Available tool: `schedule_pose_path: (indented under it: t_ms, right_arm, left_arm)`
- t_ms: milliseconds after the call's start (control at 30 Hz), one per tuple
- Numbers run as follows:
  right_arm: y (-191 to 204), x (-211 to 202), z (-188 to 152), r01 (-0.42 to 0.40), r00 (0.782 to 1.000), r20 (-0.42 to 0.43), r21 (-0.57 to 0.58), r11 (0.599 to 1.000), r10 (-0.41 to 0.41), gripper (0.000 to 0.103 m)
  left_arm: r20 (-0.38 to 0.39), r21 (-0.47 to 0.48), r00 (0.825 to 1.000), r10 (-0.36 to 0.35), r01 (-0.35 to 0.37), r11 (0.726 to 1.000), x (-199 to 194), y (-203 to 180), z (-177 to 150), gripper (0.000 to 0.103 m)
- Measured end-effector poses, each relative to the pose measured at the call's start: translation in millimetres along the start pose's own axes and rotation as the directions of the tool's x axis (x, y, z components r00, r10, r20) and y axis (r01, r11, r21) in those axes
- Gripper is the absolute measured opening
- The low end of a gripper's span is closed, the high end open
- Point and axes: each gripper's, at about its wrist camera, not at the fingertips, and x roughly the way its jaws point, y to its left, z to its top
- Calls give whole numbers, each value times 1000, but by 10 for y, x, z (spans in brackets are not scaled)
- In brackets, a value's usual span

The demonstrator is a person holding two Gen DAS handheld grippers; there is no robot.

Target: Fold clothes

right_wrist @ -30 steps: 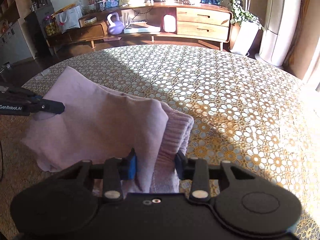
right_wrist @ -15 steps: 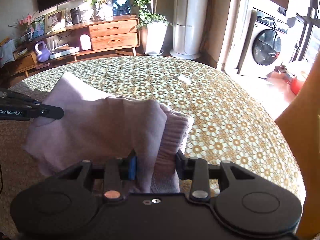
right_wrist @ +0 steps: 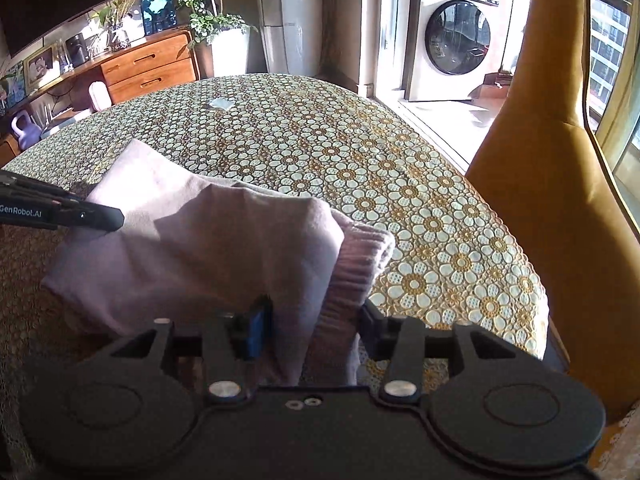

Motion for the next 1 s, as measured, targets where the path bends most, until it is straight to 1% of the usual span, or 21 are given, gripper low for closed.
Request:
schedule_pose_path:
  t_ms: [33, 67, 100, 133, 167, 200, 233, 267, 300, 400, 467, 533, 633, 733, 800, 933, 1000]
  right_arm:
    - [3, -64, -4, 10, 1000, 22, -38, 999, -9, 103]
    - [19, -133, 3, 26, 999, 50, -78, 997, -23, 103]
    - [46, -205, 18, 48, 996, 81, -120, 992, -38, 103]
    - [69, -255, 42, 54, 994, 104, -149, 987, -39, 103]
    - [89, -288, 72, 49, 992, 120, -169, 984, -29, 103]
    - [106, -302, 100, 18, 992, 127, -180, 983, 5, 103]
    - [126, -286, 123, -41, 991, 121, -187, 982, 64, 103]
    - [164, -250, 137, -98, 986, 111, -200, 975, 122, 103]
    - [212, -190, 143, -128, 983, 100, -214, 968, 152, 103]
    - [317, -2, 127, -169, 980, 62, -251, 953, 190, 103]
    - [318, 105, 69, -172, 983, 19, -267, 948, 184, 103]
    - [291, 167, -22, -172, 984, 0, -278, 945, 179, 103]
    - [220, 169, -102, -195, 978, 28, -245, 950, 209, 103]
    - [183, 158, -155, -202, 975, 46, -220, 954, 217, 103]
    - [176, 135, -155, -200, 975, 55, -202, 959, 215, 103]
    - [269, -71, -104, -161, 979, 99, -154, 975, 177, 103]
    - [334, -227, -118, -134, 977, 152, -126, 983, 153, 103]
  left_arm:
    - [7, 18, 1000, -3, 3, 1000, -85, -1, 29, 26]
    - [31, 40, 999, -7, 6, 999, -173, -14, 69, 30]
    - [68, 63, 998, -8, 4, 998, -255, -36, 121, 43]
    - [111, 81, 994, -19, 10, 997, -316, -65, 157, 71]
    - [159, 96, 986, -38, 23, 995, -359, -103, 178, 83]
    - [207, 111, 977, -58, 35, 993, -403, -140, 200, 96]
    - [229, 125, 970, -82, 54, 991, -390, -185, 213, 98]
    - [225, 137, 968, -109, 80, 987, -326, -238, 219, 98]
    - [214, 149, 970, -120, 89, 985, -248, -287, 212, 98]
    - [165, 167, 982, -96, 68, 984, 9, -323, 125, 98]
    - [141, 161, 986, -85, 62, 985, 113, -275, 65, 98]
    - [119, 150, 990, -76, 58, 987, 197, -208, 5, 98]
    - [86, 133, 994, -64, 52, 990, 323, -107, -85, 98]
    - [54, 114, 997, -58, 52, 992, 390, -45, -164, 98]
    - [59, 105, 997, -51, 45, 993, 339, -32, -209, 98]
    - [77, 129, 997, -7, -3, 992, 84, -130, -246, 98]
    - [98, 132, 995, 6, -19, 991, -74, -202, -287, 98]
